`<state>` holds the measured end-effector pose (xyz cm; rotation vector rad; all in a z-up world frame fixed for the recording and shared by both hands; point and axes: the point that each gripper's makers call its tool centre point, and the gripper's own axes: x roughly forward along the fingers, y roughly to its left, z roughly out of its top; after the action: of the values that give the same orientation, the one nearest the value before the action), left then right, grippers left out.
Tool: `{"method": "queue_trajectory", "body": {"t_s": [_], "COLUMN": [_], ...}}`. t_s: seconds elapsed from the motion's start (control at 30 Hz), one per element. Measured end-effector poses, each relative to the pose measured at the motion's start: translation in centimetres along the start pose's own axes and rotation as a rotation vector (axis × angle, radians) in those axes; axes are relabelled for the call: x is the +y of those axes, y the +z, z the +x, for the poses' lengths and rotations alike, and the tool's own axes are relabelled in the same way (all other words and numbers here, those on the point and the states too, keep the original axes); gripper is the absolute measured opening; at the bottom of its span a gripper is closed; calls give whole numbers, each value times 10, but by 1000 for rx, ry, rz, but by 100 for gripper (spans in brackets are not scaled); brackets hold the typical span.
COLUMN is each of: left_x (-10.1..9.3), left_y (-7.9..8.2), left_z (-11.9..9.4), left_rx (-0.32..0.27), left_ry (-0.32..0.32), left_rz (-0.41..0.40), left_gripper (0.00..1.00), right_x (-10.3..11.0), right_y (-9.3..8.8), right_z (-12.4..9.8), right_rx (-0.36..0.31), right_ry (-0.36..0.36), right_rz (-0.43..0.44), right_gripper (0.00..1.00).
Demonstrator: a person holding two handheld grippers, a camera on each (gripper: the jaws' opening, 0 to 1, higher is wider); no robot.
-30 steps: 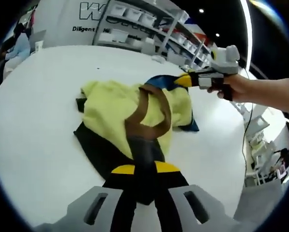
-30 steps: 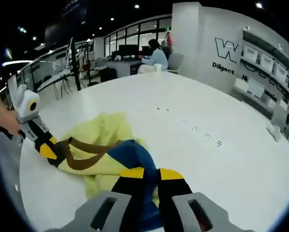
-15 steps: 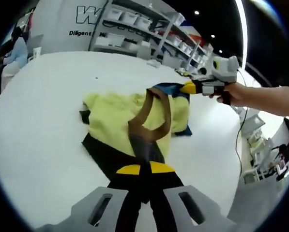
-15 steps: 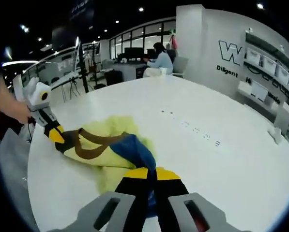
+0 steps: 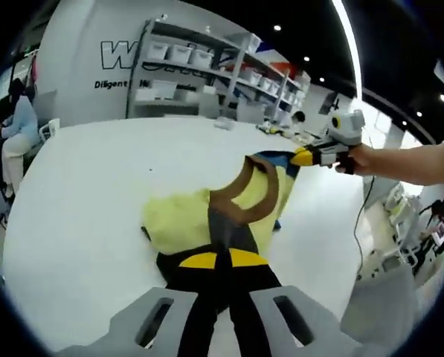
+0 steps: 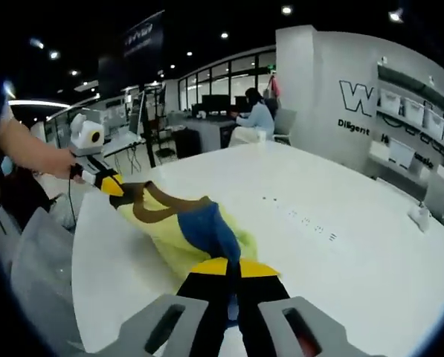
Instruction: Fold the garment on the visible template until the final outline fits inside the template.
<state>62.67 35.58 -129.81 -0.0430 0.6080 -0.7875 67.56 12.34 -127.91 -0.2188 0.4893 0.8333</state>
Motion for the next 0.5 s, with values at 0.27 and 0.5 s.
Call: {"method": "queue_trajectory", "body": {"t_s": [0.27,0.5], "left_x": [-45,-80], "left_y": [4,0], "left_z": [-40,-75], "left_rx": [18,11], "left_ry": [-76,-110], "left_rz": [34,43], "left_gripper": [1,1], "right_x": [44,92], "right_y": [2,-8], "right_z": [-59,-102], "right_rx": [-33,-37], "right_ry": [50,87], "right_rz": [-13,2], "right_gripper": [0,0]}}
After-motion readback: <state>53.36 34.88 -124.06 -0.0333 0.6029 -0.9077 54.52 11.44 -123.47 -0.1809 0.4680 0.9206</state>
